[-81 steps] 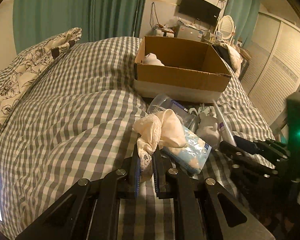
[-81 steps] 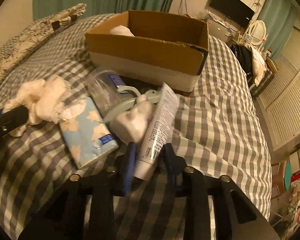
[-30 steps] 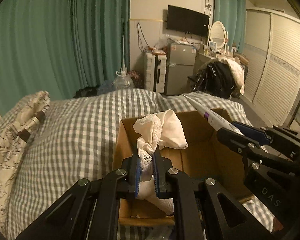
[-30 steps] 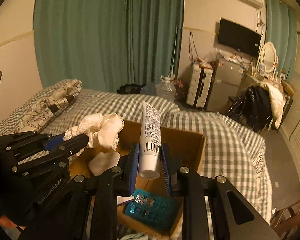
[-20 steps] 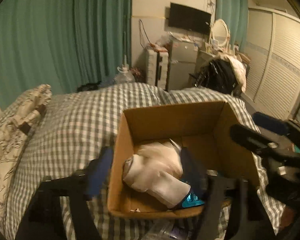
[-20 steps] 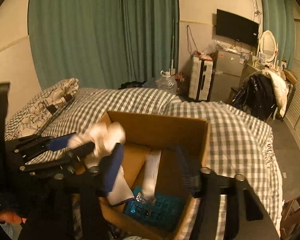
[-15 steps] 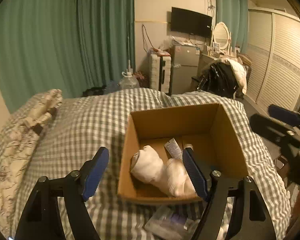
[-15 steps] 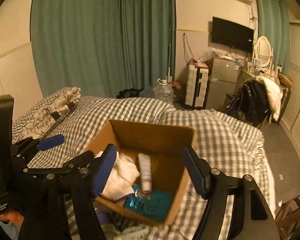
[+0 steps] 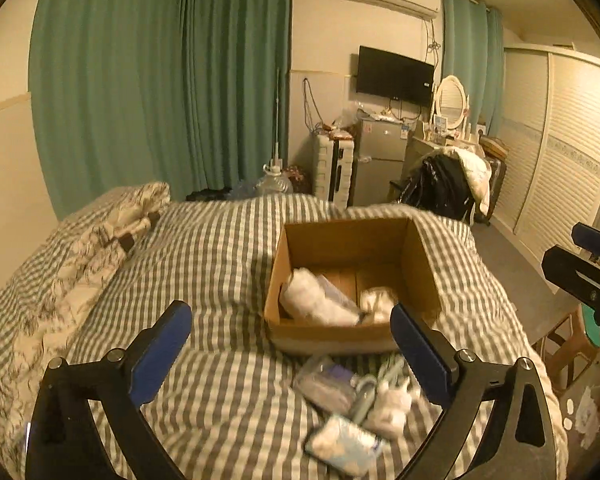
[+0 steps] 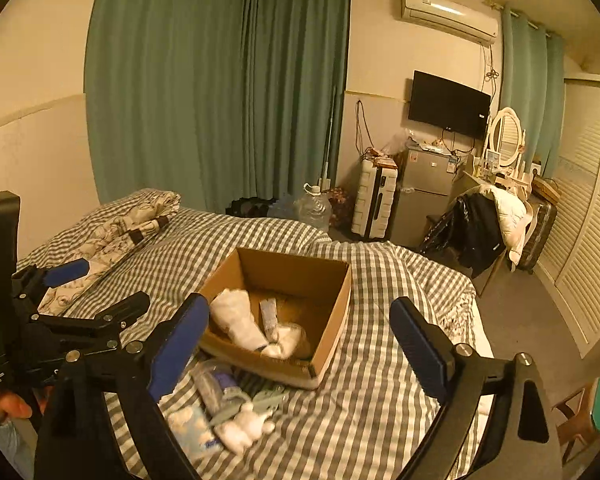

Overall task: Organize objects
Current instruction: 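Grasp the light-blue tissue pack with the left gripper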

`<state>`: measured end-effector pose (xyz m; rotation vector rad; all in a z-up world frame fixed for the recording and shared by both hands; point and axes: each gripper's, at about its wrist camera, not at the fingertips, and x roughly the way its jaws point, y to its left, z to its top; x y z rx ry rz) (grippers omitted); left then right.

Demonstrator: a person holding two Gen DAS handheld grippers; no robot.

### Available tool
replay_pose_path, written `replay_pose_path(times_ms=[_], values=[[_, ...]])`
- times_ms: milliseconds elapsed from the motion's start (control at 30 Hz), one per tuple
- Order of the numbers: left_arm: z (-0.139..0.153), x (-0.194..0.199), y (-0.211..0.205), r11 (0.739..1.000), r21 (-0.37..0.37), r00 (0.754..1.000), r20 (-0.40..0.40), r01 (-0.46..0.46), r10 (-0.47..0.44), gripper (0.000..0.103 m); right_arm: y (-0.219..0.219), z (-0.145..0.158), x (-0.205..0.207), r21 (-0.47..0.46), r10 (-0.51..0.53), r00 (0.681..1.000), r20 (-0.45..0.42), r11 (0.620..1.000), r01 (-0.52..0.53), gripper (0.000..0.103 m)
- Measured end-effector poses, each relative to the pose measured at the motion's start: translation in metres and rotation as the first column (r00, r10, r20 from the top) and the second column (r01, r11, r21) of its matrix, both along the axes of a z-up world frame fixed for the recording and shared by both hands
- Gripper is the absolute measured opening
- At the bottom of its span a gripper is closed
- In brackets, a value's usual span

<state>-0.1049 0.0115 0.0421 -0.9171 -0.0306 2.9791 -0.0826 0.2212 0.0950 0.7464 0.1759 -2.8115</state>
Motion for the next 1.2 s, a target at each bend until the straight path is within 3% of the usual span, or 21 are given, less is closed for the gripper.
replay_pose_path(times_ms=[133,367,600,700,933,1033,1200], values=[[-0.033,0.017,0.004,1.000,-0.017,0.999,0.045,-0.007,0.008,0.102,0.001,-0.031,0.015,0.011,-0.004,0.999,0.040,1.000,0.004,0.096],[-0.103,0.024,0.020,1.000,-0.014,0.978,0.207,0.026,-0.023,0.102,-0.007,-0.113,0.010,0.072,-0.057,0.984,0.170,0.996,0.045,0.097],[-0.150,0.024,0.047,0.989,-0.046,0.931,0.345,0.141,-0.117,0.102,0.004,-0.149,-0.005,0.040,-0.074,0.962,0.263,0.997,0.066,0.097],[-0.165,0.017,0.057,0.984,-0.090,0.913,0.393,0.155,-0.108,0.102,0.008,-0.155,-0.009,0.024,-0.072,0.957,0.282,0.997,0.068,0.097],[-0.176,-0.003,0.067,0.982,-0.075,0.904,0.408,0.172,-0.127,0.102,0.011,-0.167,-0.017,0.009,-0.079,0.945,0.318,0.997,0.080,0.097],[-0.177,-0.006,0.068,0.980,-0.053,0.898,0.412,0.194,-0.155,0.088,0.012,-0.171,-0.018,0.008,-0.090,0.940,0.330,0.996,0.092,0.097],[-0.161,0.010,0.062,0.981,-0.043,0.920,0.357,0.189,-0.161,0.088,0.012,-0.167,-0.015,0.020,-0.103,0.941,0.322,0.995,0.102,0.097]])
